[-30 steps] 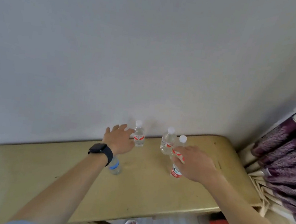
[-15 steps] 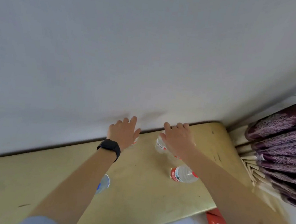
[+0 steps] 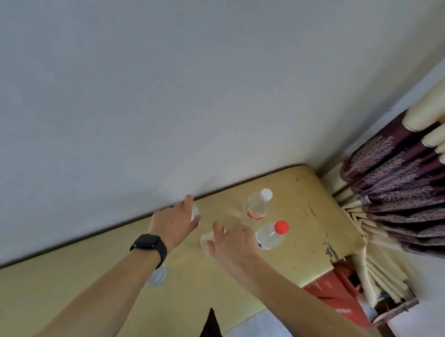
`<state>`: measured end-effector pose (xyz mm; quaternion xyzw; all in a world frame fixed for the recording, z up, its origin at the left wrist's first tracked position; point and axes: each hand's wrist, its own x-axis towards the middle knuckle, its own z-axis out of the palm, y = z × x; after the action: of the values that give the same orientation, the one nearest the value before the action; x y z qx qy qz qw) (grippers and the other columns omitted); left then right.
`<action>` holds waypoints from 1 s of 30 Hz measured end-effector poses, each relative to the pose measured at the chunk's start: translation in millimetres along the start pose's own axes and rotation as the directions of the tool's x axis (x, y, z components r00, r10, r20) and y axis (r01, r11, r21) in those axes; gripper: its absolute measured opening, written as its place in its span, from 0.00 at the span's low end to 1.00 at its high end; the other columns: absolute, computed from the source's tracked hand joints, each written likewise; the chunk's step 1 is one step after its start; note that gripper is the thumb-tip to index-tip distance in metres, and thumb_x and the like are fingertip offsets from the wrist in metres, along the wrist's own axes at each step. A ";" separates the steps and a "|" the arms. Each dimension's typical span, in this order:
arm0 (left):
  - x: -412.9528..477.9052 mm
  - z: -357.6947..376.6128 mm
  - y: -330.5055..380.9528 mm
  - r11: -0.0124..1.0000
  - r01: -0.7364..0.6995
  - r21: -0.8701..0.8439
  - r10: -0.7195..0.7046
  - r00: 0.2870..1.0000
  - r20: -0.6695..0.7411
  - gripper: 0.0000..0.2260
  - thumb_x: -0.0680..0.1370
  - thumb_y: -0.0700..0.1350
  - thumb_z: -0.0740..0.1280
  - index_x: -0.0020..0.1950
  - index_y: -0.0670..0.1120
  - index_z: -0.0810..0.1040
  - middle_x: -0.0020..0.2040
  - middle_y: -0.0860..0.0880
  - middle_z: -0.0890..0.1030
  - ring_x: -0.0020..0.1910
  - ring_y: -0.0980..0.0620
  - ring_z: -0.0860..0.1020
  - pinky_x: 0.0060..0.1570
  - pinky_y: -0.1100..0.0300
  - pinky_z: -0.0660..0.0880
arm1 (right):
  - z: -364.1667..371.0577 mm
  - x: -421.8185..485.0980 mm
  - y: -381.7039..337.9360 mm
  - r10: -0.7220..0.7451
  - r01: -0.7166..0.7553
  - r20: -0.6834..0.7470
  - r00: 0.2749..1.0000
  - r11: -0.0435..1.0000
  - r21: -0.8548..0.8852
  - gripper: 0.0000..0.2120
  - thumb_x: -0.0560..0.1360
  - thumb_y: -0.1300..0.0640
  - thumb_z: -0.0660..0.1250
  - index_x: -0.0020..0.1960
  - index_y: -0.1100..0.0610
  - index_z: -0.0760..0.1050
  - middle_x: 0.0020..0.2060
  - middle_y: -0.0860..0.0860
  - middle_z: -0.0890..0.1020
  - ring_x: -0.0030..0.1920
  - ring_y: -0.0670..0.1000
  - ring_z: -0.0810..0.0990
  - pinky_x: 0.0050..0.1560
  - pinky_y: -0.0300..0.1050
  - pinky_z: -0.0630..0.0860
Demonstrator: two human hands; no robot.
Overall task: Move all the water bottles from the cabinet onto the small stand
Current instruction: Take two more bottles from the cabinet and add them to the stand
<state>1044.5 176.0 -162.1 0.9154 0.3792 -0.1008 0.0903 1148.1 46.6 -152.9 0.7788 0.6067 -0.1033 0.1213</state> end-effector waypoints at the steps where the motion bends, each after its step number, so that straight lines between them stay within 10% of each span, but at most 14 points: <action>1: -13.7 -0.5 8.9 0.999 -0.037 -0.019 0.037 0.999 0.006 0.18 0.83 0.58 0.54 0.63 0.45 0.63 0.44 0.50 0.77 0.34 0.48 0.75 0.27 0.57 0.62 | 2.0 -27.0 4.2 -0.001 0.002 -0.023 1.000 0.999 0.043 0.22 0.83 0.45 0.50 0.67 0.61 0.61 0.50 0.59 0.83 0.51 0.61 0.80 0.43 0.50 0.64; 7: -99.7 -4.6 104.3 0.928 -0.365 0.071 0.360 0.930 0.073 0.20 0.81 0.59 0.54 0.63 0.45 0.63 0.47 0.46 0.82 0.45 0.42 0.81 0.36 0.54 0.70 | 30.7 -214.2 14.0 0.242 -0.222 -0.009 0.970 0.905 0.363 0.18 0.80 0.38 0.51 0.55 0.54 0.60 0.33 0.53 0.80 0.36 0.61 0.79 0.30 0.48 0.62; 11: -181.3 23.4 197.4 0.783 -0.621 0.029 0.608 0.775 0.174 0.18 0.80 0.61 0.54 0.58 0.46 0.62 0.43 0.45 0.81 0.43 0.40 0.79 0.38 0.51 0.74 | 75.6 -359.6 17.8 0.588 -0.550 0.060 0.806 0.709 0.442 0.18 0.79 0.37 0.52 0.49 0.53 0.57 0.29 0.52 0.74 0.28 0.58 0.67 0.30 0.50 0.64; 20: -431.8 84.0 458.0 0.120 -0.990 0.080 0.927 0.141 0.348 0.18 0.79 0.62 0.56 0.55 0.48 0.61 0.50 0.44 0.82 0.49 0.39 0.80 0.39 0.52 0.69 | 134.4 -737.8 -22.8 0.987 -0.842 0.160 0.000 -0.086 0.532 0.17 0.78 0.37 0.53 0.48 0.51 0.60 0.34 0.53 0.81 0.39 0.60 0.79 0.37 0.51 0.70; 25: -574.0 89.9 572.5 -0.207 -0.978 0.012 0.924 -0.191 0.330 0.20 0.78 0.64 0.56 0.55 0.48 0.61 0.51 0.45 0.82 0.50 0.39 0.79 0.44 0.51 0.74 | 143.4 -902.5 -72.5 0.868 -0.711 0.173 -0.466 -0.483 0.511 0.17 0.76 0.35 0.57 0.47 0.49 0.61 0.34 0.54 0.78 0.39 0.61 0.76 0.39 0.51 0.72; 30: -692.1 84.2 666.3 -0.456 -0.890 0.000 0.844 -0.432 0.318 0.18 0.78 0.64 0.56 0.51 0.49 0.61 0.38 0.48 0.77 0.44 0.39 0.78 0.41 0.51 0.74 | 162.6 -1008.3 -120.4 0.607 -0.466 0.183 -0.773 -0.740 0.485 0.18 0.75 0.35 0.60 0.47 0.49 0.63 0.35 0.55 0.78 0.40 0.62 0.76 0.39 0.50 0.67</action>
<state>1030.4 -776.1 -8.9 0.7945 -0.5970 -0.1050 0.0371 784.6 -903.9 -4.2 0.8264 -0.5290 0.1444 -0.1278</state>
